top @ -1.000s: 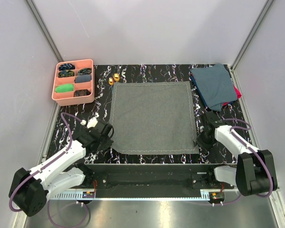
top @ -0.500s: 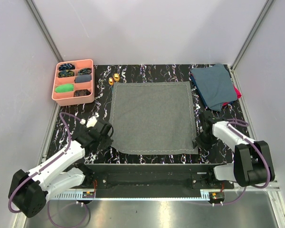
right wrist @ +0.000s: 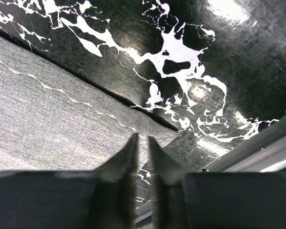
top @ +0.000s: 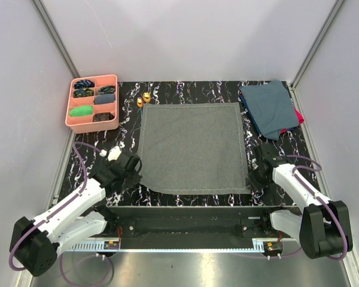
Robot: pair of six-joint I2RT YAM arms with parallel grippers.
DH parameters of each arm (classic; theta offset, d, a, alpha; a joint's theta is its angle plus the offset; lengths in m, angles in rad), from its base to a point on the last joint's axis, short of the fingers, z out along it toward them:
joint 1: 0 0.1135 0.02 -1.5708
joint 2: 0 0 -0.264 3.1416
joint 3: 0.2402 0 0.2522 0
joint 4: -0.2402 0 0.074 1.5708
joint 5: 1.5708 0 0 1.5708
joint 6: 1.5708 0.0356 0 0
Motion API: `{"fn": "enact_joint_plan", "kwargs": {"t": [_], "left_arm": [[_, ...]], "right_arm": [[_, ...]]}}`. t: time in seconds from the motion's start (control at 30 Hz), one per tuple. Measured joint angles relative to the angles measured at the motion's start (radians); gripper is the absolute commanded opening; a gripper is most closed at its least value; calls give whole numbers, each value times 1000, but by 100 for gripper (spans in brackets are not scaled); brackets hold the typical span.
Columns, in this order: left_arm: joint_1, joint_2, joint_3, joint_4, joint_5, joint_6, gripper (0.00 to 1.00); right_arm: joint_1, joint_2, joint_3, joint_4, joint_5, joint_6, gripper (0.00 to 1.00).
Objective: Fold the napkin into a case and place the utensils inside
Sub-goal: Flatten out the crumpled napkin at the center of the board.
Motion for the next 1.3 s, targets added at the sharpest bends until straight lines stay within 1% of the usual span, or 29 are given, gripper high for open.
{"fn": "enact_joint_plan", "kwargs": {"t": [0.03, 0.23, 0.27, 0.47, 0.5, 0.63, 0.7, 0.73, 0.8, 0.83, 0.9, 0.93, 0.97, 1.03, 1.07, 1.13, 1.27, 1.3], "left_arm": [[0, -6, 0, -2, -2, 0, 0], [0, -30, 3, -10, -17, 0, 0], [0, -32, 5, -10, -19, 1, 0], [10, -26, 40, -15, -70, 12, 0], [15, -18, 54, -14, -77, 18, 0], [32, 24, 93, 10, -102, 35, 0], [40, 39, 100, 18, -105, 42, 0], [45, 43, 102, 23, -105, 46, 0], [55, 48, 104, 24, -106, 54, 0], [58, 47, 104, 24, -106, 56, 0], [61, 47, 104, 25, -106, 58, 0], [61, 46, 104, 25, -105, 58, 0], [61, 45, 104, 25, -105, 58, 0], [61, 39, 104, 24, -102, 60, 0], [61, 33, 104, 25, -101, 60, 0], [61, 21, 104, 25, -99, 60, 0], [61, 5, 103, 26, -98, 60, 0], [61, 2, 103, 26, -98, 60, 0]], "right_arm": [[0, 0, 0, 0, -1, -3, 38], [0, 3, 1, -24, -18, -19, 50], [0, 6, 1, -24, -20, -19, 53], [1, 97, 3, -17, -45, -19, 57], [2, 114, 7, -16, -51, -19, 59], [7, 151, 31, -14, -50, -16, 59], [8, 161, 41, -15, -41, -14, 58], [8, 164, 46, -14, -34, -14, 53], [8, 166, 53, -14, -18, -8, 49], [9, 166, 55, -14, -13, -5, 43], [11, 166, 56, -7, -4, 0, 37], [13, 166, 56, 1, 1, 2, 31], [14, 164, 55, 11, 4, 3, 28], [15, 157, 52, 34, 4, 6, 28], [17, 152, 48, 49, 3, 9, 32], [25, 143, 37, 74, 2, 12, 32], [41, 143, 32, 99, 2, 17, 13], [42, 143, 32, 104, 1, 18, 5]]}}
